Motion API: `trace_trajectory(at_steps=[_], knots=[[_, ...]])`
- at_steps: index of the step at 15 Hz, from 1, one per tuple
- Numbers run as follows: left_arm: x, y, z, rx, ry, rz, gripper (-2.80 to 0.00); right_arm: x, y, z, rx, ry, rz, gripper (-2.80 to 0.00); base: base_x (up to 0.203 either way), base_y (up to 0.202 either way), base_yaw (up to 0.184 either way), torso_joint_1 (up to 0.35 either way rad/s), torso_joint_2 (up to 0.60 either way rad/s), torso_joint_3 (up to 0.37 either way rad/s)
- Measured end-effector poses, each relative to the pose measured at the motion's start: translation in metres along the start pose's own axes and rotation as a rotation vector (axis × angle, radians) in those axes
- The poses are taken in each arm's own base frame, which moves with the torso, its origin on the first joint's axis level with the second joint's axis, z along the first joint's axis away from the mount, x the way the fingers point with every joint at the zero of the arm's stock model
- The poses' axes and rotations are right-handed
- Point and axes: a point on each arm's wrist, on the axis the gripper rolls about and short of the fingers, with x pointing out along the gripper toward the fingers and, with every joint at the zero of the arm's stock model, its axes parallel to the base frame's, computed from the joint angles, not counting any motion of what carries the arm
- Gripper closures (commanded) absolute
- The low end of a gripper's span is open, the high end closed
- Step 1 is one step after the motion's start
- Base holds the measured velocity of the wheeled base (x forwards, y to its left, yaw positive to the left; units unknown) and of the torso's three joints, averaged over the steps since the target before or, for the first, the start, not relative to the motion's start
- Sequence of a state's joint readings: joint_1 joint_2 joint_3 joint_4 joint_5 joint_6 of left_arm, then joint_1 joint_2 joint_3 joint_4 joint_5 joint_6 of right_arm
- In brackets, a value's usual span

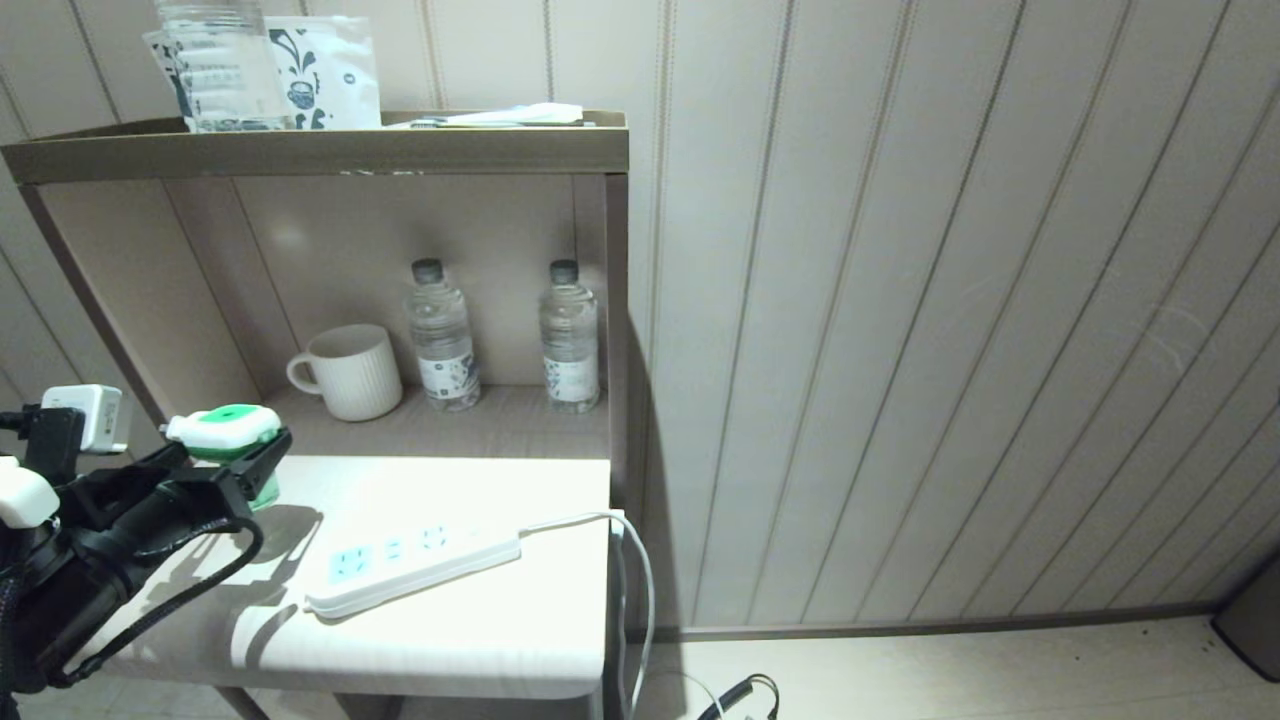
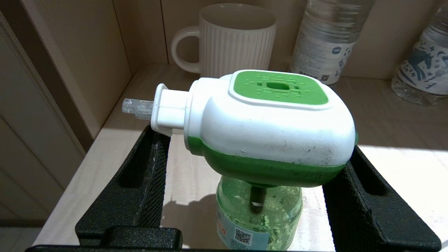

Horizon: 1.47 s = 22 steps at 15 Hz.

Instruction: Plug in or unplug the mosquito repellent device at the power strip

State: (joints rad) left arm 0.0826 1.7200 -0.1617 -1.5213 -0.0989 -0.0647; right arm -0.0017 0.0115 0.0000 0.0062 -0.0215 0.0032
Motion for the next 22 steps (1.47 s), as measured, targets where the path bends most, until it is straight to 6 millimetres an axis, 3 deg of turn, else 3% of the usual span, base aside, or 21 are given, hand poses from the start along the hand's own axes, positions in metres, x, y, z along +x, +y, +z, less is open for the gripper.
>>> trace_trajectory(at_steps=[4,16,19,22], knots=[[-0.003,0.0,0.011,0.009,-0.055,0.014,0.0,0.0,0.0,0.0,0.0,-0.001,0.0,0.0,0.0,0.0,0.0,-0.112,0.29,0.17],[-0.006,0.006,0.015,0.005,-0.07,0.047,0.0,0.0,0.0,0.0,0.002,-0.001,0.0,0.0,0.0,0.0,0.0,-0.004,0.01,0.006],[0.004,0.015,0.007,0.004,-0.036,0.076,0.0,0.0,0.0,0.0,0.001,0.0,0.0,0.0,0.0,0.0,0.0,0.0,0.0,0.0],[0.026,0.025,0.001,0.001,-0.024,0.1,0.0,0.0,0.0,0.0,0.001,0.0,0.0,0.0,0.0,0.0,0.0,0.0,0.0,0.0]])
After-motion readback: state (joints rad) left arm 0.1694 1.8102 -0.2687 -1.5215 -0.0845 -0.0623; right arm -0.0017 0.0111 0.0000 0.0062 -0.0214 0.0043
